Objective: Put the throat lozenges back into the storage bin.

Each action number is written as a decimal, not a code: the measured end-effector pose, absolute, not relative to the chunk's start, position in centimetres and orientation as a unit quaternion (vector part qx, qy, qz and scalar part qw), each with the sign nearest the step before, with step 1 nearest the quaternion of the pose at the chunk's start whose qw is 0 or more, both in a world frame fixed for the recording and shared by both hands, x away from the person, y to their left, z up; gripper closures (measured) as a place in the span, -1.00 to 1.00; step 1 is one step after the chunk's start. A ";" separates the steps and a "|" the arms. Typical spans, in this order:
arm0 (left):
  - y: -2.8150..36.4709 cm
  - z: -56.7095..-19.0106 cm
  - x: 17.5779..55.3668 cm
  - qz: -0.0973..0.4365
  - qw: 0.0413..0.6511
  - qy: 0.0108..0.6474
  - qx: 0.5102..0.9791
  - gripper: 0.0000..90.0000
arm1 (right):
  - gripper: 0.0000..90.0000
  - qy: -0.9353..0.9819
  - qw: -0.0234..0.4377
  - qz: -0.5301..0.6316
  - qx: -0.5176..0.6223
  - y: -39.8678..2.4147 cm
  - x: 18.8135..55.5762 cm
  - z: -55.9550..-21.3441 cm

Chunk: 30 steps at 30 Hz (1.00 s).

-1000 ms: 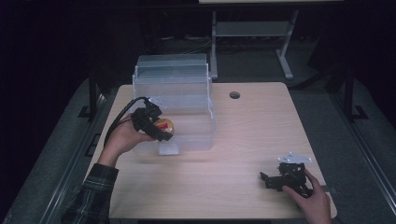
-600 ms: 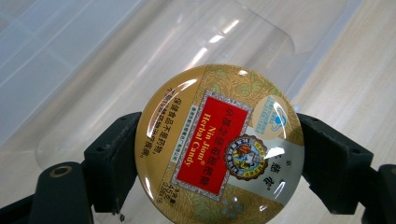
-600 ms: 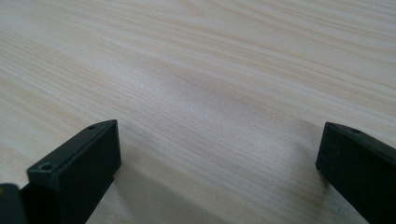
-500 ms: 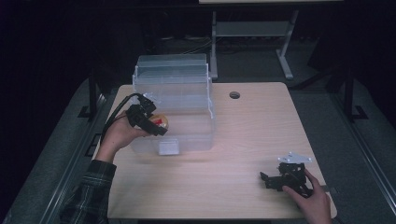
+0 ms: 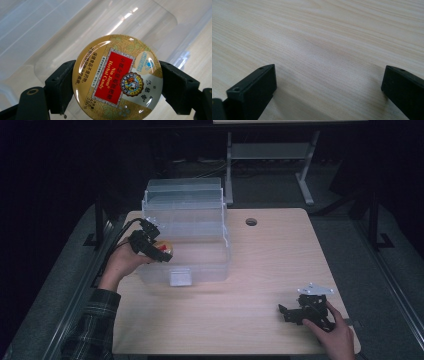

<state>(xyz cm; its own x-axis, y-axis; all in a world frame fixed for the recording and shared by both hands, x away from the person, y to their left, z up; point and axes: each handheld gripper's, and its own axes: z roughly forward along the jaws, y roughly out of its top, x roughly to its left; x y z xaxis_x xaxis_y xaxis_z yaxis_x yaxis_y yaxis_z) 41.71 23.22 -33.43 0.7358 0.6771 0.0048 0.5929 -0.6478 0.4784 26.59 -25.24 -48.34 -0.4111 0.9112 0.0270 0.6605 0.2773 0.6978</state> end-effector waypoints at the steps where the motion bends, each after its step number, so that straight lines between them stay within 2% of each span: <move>1: 23.4 -33.5 41.8 0.092 0.228 0.353 0.903 -0.57 | -1.00 0.775 0.194 0.323 0.507 -25.2 26.6 -48.3; 30: 26.9 -34.4 42.6 0.107 0.208 0.397 0.888 -0.57 | -1.00 0.775 0.194 0.323 0.507 -25.2 26.6 -48.3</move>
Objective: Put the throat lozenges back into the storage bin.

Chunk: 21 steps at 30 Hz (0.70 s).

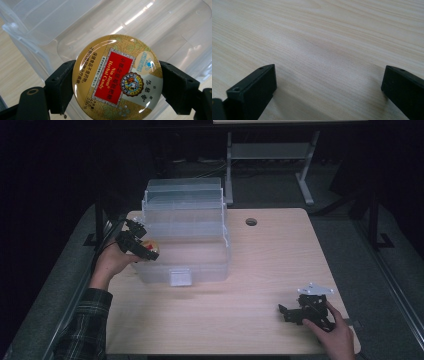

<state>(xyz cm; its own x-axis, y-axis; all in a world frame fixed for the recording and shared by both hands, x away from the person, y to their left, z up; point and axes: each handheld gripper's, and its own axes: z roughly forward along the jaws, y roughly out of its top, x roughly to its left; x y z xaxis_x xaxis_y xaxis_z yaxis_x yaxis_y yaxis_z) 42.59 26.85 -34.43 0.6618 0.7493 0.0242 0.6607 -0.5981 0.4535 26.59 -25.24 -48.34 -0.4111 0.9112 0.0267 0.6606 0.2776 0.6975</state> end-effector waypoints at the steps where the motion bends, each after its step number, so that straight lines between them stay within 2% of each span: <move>1: 26.9 -34.5 42.6 0.107 0.208 0.398 0.887 -0.57 | -1.00 0.775 0.194 0.323 0.507 -25.2 26.6 -48.3; 21: 27.0 -34.7 42.7 0.101 0.200 0.391 0.893 -0.57 | -1.00 0.776 0.194 0.323 0.507 -25.2 26.6 -48.3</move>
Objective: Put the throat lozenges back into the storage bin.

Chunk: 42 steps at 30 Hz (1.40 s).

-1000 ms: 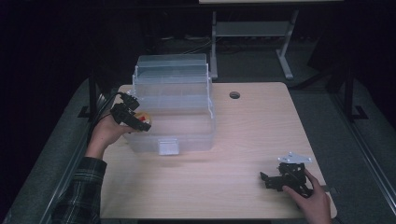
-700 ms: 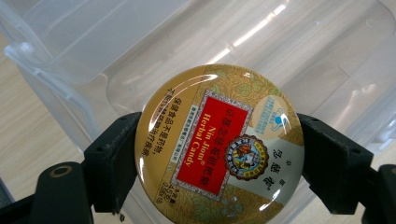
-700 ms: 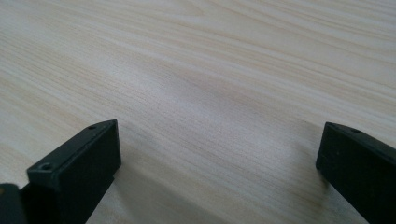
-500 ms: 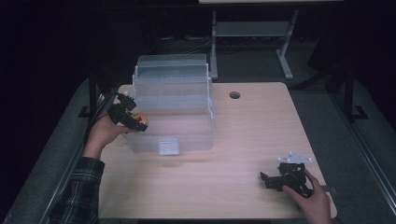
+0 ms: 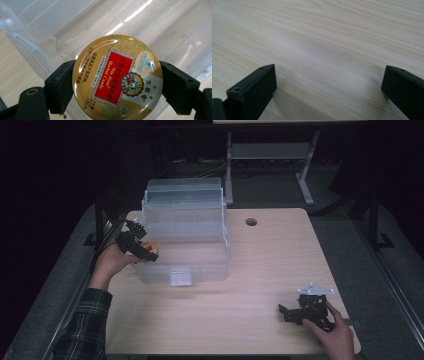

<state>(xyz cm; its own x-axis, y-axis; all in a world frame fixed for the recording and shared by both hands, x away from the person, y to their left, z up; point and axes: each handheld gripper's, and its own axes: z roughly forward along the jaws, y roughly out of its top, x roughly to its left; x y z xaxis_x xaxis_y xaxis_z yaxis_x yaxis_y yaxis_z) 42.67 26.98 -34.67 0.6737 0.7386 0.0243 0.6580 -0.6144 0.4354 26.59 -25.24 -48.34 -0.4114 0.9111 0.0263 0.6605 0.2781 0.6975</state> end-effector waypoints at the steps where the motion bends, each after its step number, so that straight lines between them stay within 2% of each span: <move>1: 27.0 -34.7 42.7 0.102 0.200 0.393 0.892 -0.57 | -1.00 0.775 0.194 0.323 0.507 -25.2 26.6 -48.3; 17: 27.3 -34.3 42.2 0.108 0.206 0.393 0.890 -0.58 | -1.00 0.775 0.194 0.323 0.507 -25.2 26.6 -48.3; 42: 30.0 -33.1 37.3 0.131 0.269 0.390 0.871 -0.58 | -1.00 0.775 0.194 0.323 0.507 -25.2 26.6 -48.3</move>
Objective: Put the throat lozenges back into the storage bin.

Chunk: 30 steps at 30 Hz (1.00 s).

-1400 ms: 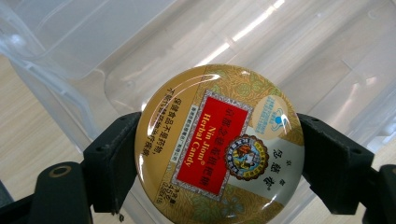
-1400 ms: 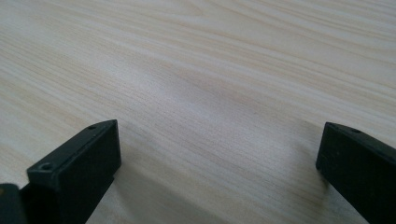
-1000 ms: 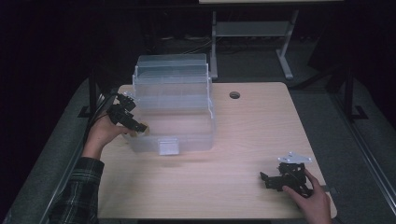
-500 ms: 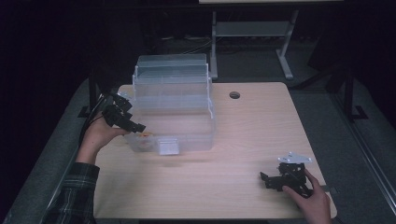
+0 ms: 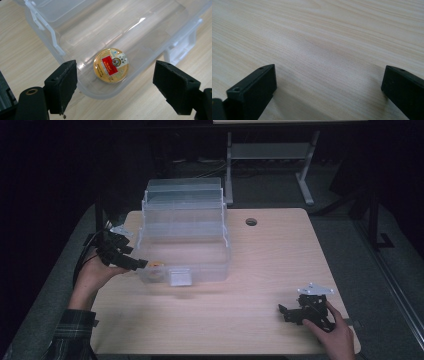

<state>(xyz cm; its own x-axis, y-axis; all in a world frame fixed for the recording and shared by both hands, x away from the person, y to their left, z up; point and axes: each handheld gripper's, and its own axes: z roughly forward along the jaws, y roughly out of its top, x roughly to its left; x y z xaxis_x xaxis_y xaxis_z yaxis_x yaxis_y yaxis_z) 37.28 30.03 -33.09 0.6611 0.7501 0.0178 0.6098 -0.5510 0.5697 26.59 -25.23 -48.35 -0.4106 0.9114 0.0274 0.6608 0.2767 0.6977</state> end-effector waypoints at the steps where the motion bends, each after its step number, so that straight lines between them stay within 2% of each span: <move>1: 30.1 -33.1 37.0 0.132 0.273 0.392 0.869 -0.58 | -1.00 0.775 0.194 0.323 0.507 -25.2 26.6 -48.3; 20: 30.3 -35.7 32.2 0.147 0.312 0.381 0.858 -0.61 | -1.00 0.775 0.194 0.323 0.507 -25.2 26.6 -48.3; 30: 30.2 -38.4 30.1 0.145 0.325 0.376 0.856 -0.61 | -1.00 0.775 0.194 0.323 0.507 -25.2 26.6 -48.3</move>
<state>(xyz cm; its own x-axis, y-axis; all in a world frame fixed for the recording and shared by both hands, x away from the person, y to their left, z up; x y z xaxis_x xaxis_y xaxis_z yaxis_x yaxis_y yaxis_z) 30.12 30.18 -38.36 0.6757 0.7371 0.0036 0.5491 -0.5067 0.6647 26.58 -25.23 -48.34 -0.4106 0.9114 0.0268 0.6610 0.2772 0.6973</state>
